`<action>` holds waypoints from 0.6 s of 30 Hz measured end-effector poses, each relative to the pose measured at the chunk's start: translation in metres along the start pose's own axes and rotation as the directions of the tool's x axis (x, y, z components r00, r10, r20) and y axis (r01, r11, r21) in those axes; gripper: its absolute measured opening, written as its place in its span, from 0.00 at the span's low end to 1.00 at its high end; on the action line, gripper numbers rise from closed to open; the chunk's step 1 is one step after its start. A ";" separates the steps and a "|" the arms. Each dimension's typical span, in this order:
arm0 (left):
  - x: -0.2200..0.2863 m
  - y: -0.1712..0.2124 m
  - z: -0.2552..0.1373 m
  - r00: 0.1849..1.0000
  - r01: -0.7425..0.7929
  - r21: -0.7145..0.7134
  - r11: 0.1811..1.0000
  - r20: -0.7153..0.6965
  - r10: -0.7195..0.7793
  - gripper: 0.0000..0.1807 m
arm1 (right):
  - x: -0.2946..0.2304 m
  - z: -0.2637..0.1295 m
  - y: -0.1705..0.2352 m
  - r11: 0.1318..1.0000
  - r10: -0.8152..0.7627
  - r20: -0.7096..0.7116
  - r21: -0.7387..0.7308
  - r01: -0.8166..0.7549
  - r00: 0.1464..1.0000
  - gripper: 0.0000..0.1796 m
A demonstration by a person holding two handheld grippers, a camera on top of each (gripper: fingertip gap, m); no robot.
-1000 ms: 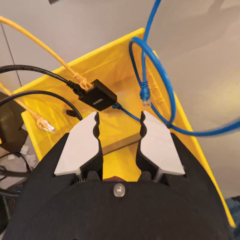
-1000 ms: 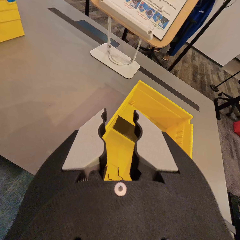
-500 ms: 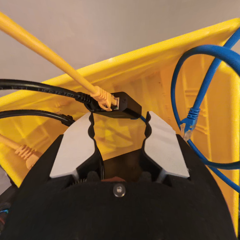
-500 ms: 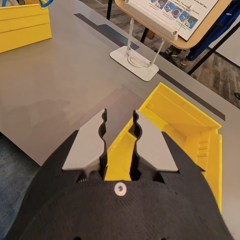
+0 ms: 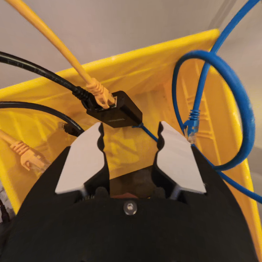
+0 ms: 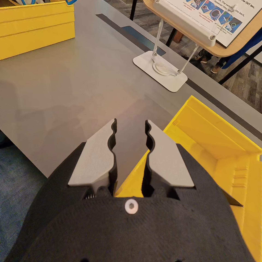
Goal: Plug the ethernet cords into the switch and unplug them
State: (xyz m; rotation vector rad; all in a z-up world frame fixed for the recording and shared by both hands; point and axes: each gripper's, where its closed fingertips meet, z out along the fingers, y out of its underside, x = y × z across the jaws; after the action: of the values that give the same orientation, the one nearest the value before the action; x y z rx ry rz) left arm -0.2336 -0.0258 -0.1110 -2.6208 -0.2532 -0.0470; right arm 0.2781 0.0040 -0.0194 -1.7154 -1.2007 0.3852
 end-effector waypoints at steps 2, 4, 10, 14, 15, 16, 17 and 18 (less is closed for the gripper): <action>0.000 -0.006 0.001 1.000 0.025 0.005 1.000 -0.004 -0.025 0.47 | -0.003 0.002 -0.001 1.000 -0.001 0.006 0.002 0.001 1.000 0.22; -0.003 -0.007 0.007 0.999 0.048 -0.017 0.999 0.007 -0.048 0.54 | -0.005 0.003 -0.003 1.000 -0.001 0.013 0.005 0.001 1.000 0.22; -0.008 -0.007 0.021 0.991 0.107 -0.099 0.989 -0.064 -0.114 0.38 | -0.010 0.004 -0.003 1.000 -0.003 0.031 0.010 0.002 1.000 0.22; -0.009 -0.009 0.021 0.986 0.121 -0.102 0.987 -0.101 -0.131 0.36 | -0.009 0.005 -0.002 1.000 0.007 0.036 0.015 -0.007 0.999 0.21; -0.009 -0.009 0.020 0.987 0.117 -0.099 0.988 -0.101 -0.127 0.36 | -0.009 0.005 -0.001 1.000 0.009 0.037 0.016 -0.010 0.999 0.21; -0.010 -0.010 0.019 0.988 0.111 -0.086 0.990 -0.097 -0.120 0.35 | -0.009 0.005 0.000 1.000 0.011 0.039 0.015 -0.011 0.999 0.21; -0.011 -0.011 0.016 0.989 0.108 -0.073 0.992 -0.092 -0.114 0.34 | -0.009 0.006 0.001 1.000 0.011 0.041 0.013 -0.011 0.999 0.21; -0.010 -0.012 0.012 0.989 0.107 -0.059 0.993 -0.095 -0.112 0.33 | -0.009 0.006 0.002 1.000 0.009 0.044 0.011 -0.009 0.999 0.21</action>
State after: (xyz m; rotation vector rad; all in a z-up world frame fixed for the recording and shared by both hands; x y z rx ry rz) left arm -0.2462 -0.0114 -0.1168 -2.6468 -0.3656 -0.2226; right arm 0.2704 -0.0009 -0.0259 -1.7109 -1.2203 0.4363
